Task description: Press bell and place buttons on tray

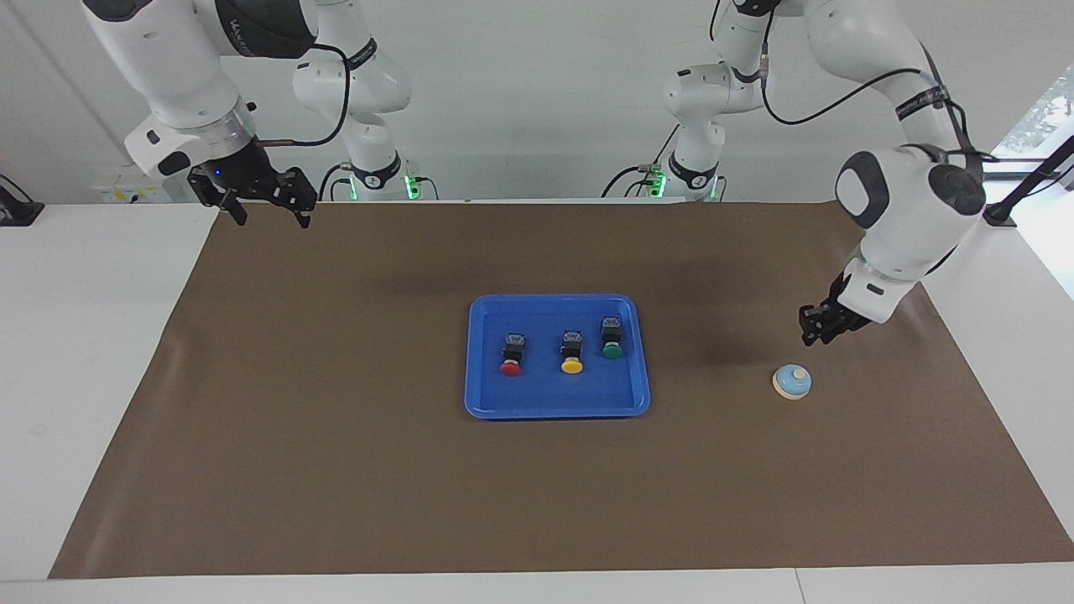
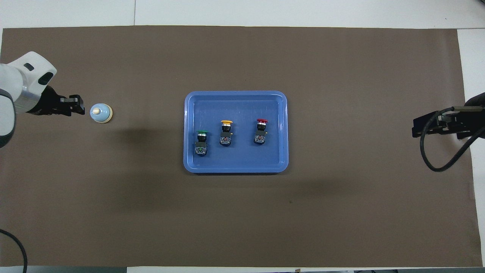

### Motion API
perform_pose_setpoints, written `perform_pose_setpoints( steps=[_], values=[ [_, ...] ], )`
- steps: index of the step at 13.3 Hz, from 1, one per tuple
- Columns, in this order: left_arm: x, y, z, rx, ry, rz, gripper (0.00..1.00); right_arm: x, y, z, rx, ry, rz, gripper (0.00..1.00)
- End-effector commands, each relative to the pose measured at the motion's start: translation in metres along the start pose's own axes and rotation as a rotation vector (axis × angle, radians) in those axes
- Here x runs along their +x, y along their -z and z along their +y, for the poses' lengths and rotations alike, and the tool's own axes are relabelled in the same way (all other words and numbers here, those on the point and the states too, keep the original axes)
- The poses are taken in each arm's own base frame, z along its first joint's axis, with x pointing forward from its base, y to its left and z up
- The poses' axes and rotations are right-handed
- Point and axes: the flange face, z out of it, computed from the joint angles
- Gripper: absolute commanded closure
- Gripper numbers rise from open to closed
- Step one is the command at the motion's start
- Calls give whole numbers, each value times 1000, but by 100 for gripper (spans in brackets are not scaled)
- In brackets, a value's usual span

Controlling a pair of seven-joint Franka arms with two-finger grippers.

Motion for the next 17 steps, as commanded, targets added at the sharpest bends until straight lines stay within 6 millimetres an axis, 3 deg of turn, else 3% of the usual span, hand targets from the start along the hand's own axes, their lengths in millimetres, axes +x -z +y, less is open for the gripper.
perform_pose_setpoints(
  steps=[1,4,7,9,17],
  values=[
    [-35,67,6,3,6,13,0,-2,2,0,-11,20,18,0],
    [-68,113,11,6,-1,9,0,-3,2,1,-8,20,13,0],
    [-69,138,13,6,-6,4,0,-4,1,1,-8,20,9,0],
    [-60,136,14,6,-8,-34,0,-4,1,1,-8,20,9,0],
    [-61,133,33,5,-48,-32,0,-4,1,1,-8,20,9,0]
  ],
)
